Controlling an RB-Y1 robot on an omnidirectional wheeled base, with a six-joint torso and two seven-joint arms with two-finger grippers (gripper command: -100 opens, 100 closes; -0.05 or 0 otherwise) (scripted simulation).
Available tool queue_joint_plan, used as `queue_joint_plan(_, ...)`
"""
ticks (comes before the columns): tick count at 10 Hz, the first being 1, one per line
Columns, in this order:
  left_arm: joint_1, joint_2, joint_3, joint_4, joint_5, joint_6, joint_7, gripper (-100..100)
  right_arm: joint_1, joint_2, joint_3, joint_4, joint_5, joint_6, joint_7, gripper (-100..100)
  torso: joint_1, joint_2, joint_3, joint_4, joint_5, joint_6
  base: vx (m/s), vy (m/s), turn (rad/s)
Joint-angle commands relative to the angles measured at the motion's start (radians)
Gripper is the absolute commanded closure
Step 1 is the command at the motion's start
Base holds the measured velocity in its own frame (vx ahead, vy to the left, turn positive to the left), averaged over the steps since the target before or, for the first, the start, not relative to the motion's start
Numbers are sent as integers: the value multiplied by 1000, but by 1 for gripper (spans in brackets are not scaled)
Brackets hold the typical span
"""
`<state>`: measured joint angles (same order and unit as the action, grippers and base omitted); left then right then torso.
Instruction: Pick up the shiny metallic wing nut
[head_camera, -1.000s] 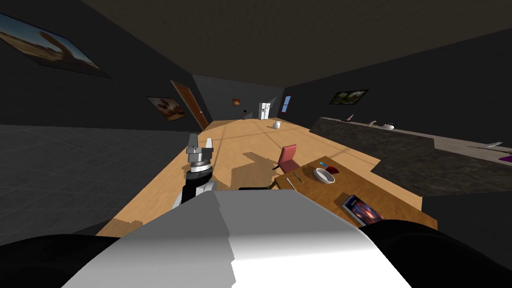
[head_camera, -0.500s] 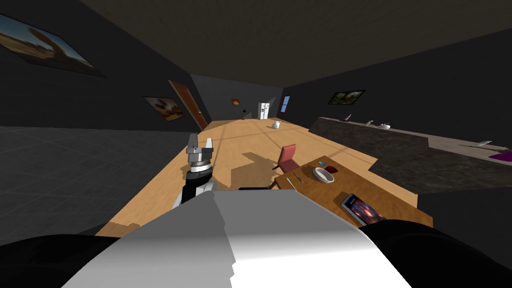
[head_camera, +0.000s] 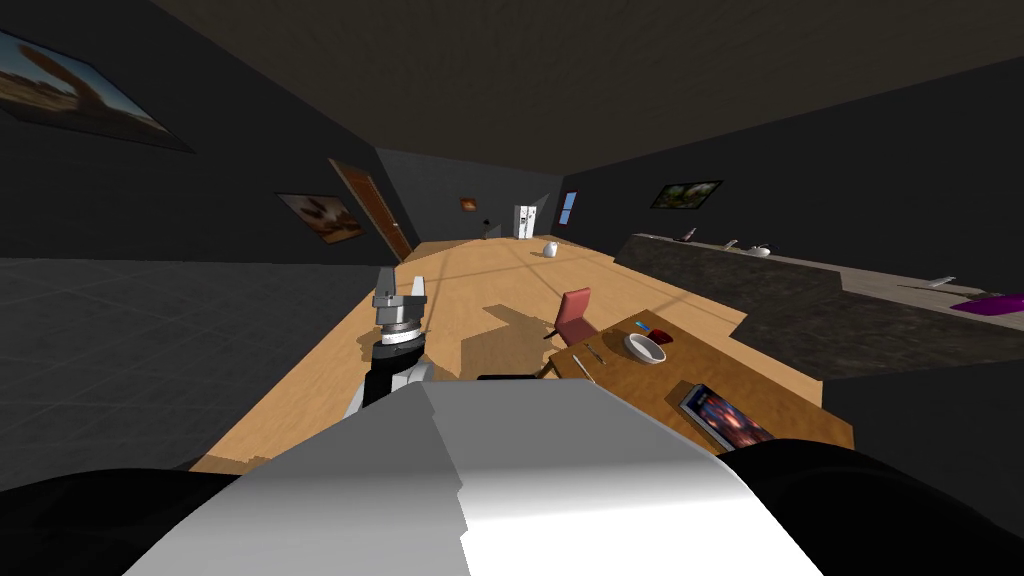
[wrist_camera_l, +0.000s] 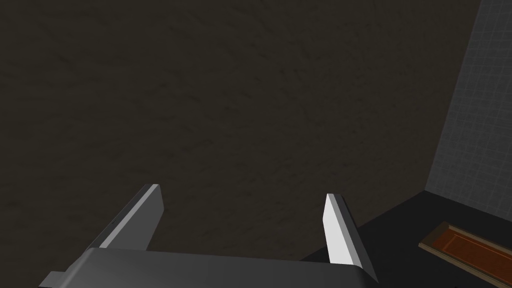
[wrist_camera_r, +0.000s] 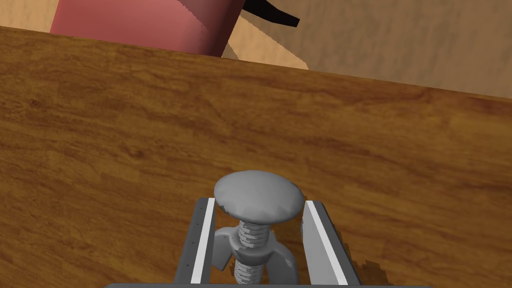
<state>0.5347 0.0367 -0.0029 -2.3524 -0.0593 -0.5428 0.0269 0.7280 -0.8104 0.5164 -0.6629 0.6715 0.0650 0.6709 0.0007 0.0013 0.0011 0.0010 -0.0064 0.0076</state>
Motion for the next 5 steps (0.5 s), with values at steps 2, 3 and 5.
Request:
queue_joint_plan(2,0,0,0,0,0,0,0,0,-3,3,-11,10,-47,-11,74,100,-1,1,0,0,0,0,0,0,0)
queue_joint_plan(3,0,0,0,0,0,0,0,0,-18,-10,-6,25,-92,-30,105,100,-1,1,1,0,0,0,18,18,-59)
queue_joint_plan(5,0,0,0,0,0,0,0,0,-18,-10,-6,25,-158,-30,158,100,0,0,0,0,0,0,10,11,-35)
